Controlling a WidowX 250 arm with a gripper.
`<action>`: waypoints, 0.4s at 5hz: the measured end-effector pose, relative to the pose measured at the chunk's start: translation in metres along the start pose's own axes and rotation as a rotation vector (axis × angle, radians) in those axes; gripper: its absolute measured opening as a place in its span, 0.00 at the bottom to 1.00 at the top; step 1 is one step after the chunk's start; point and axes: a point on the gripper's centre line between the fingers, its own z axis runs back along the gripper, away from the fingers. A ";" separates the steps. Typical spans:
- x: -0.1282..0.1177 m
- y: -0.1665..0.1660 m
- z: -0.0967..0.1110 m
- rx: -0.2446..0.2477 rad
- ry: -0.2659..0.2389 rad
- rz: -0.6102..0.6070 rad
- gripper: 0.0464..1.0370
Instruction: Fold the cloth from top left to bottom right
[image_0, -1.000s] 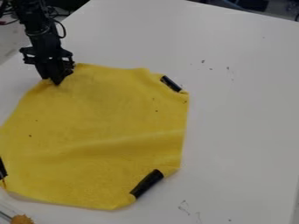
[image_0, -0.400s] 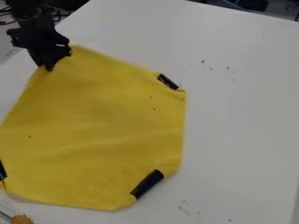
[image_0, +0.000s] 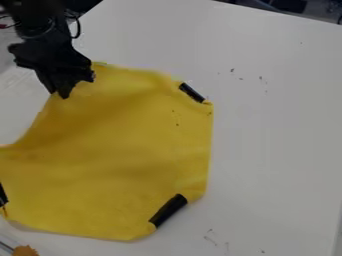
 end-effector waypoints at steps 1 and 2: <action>-0.035 -0.023 0.000 -0.029 0.042 -0.018 0.04; -0.062 -0.047 -0.009 -0.049 0.116 -0.003 0.04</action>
